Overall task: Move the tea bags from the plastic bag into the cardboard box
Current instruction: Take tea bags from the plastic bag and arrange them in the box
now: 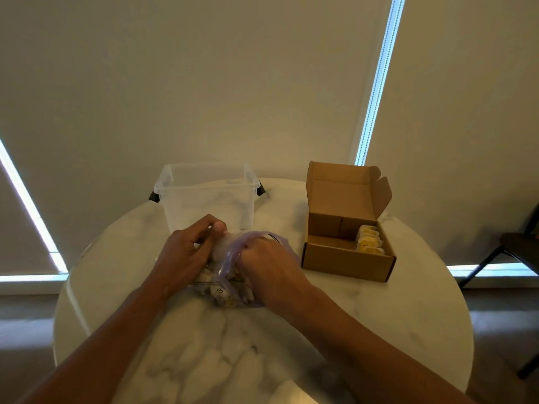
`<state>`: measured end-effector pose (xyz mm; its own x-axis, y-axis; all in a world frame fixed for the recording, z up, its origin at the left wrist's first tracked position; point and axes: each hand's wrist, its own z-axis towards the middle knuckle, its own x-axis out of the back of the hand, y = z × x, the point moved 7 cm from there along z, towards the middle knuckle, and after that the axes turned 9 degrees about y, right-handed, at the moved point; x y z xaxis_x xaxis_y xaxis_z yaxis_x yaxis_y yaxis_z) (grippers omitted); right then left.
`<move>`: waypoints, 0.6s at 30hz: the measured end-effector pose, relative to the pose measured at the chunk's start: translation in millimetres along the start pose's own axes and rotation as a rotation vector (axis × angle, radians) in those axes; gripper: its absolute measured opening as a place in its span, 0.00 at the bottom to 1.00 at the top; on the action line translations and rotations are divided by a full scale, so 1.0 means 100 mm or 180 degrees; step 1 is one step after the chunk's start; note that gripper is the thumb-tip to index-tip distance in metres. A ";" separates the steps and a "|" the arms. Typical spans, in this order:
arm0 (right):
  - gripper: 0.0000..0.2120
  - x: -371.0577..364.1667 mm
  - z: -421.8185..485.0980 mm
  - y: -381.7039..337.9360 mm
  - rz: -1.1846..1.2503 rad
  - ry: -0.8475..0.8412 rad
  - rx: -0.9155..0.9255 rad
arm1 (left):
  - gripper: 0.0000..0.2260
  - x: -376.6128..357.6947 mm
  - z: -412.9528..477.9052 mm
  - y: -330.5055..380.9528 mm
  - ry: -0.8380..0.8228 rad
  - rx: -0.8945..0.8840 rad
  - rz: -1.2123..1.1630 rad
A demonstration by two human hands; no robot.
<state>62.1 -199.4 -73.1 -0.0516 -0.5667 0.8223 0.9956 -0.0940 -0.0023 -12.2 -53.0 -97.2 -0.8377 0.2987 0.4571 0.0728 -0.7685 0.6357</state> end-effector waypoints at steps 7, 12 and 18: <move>0.06 0.33 -0.21 0.35 0.1266 0.0782 -0.0673 | 0.14 0.03 0.02 -0.06 0.0136 0.0173 0.0172; 0.05 0.29 -0.40 0.64 0.2671 0.0504 -0.1870 | 0.15 0.02 0.03 -0.09 0.0096 0.0320 0.0255; 0.13 0.34 -0.44 0.80 0.3414 0.0524 -0.2352 | 0.14 0.03 0.02 -0.07 0.0134 0.0244 0.0255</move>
<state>136.6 -262.4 -70.1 0.6724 -0.7272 0.1382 0.2724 0.0695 -0.9597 -14.0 -45.5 -99.3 -0.8495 0.2128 0.4827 0.1801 -0.7430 0.6446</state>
